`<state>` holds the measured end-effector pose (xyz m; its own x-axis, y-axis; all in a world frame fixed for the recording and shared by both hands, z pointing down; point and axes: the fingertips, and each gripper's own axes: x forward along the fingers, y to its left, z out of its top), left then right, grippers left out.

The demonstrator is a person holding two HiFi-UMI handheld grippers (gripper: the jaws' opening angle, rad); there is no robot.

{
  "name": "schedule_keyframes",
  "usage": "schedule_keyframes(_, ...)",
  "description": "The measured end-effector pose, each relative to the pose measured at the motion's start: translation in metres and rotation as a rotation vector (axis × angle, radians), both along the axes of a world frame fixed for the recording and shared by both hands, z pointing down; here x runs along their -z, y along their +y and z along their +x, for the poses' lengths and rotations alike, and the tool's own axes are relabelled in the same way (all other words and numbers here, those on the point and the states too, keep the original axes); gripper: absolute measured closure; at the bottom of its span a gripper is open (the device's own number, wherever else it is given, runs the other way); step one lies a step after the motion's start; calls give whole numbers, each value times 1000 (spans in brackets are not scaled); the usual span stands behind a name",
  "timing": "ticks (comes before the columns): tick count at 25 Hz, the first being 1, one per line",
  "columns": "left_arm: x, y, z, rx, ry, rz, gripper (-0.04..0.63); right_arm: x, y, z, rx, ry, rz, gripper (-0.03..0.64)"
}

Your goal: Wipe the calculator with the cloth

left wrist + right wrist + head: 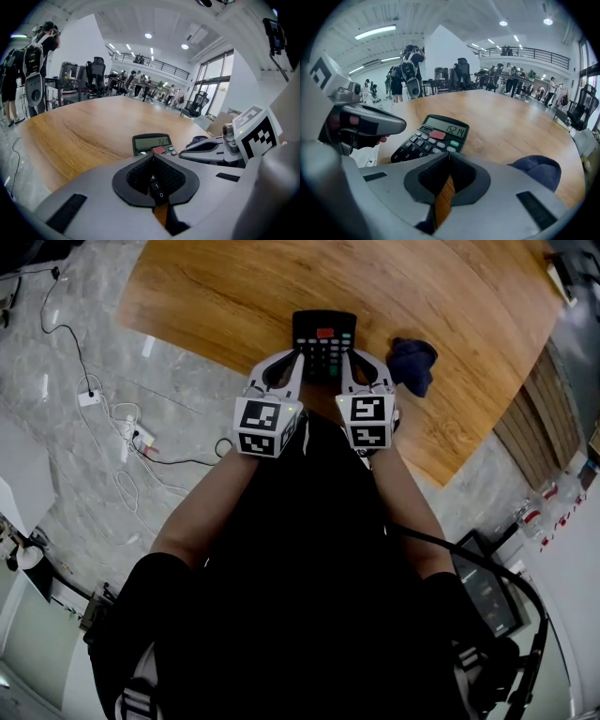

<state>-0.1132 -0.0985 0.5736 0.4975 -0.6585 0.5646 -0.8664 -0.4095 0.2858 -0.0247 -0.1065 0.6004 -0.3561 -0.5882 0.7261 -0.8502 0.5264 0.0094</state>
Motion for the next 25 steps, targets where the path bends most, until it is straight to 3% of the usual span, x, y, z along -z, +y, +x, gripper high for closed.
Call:
schedule_keyframes(2,-4,-1,1,-10,3,-13,586,-3,-1,2,-8,-21,-17,601)
schedule_keyframes(6,-11,1,4,-42,17,-45,484,-6,-1,5,-16,-48,-31,601)
schedule_keyframes(10,-16,5,-1,-38,24,-74,447,-8,0,6,-21,-57,-32,601)
schedule_keyframes(16,-22,9,-5,-29,82,-142,413,-5,0,7,-48,-103,-42,601)
schedule_keyframes(20,-28,11,6,-88,147,-217,411,-6,-1,10,-57,-129,-44,601)
schedule_keyframes(25,-35,8,11,-100,141,-268,402,-6,0,11,-63,-149,-43,601)
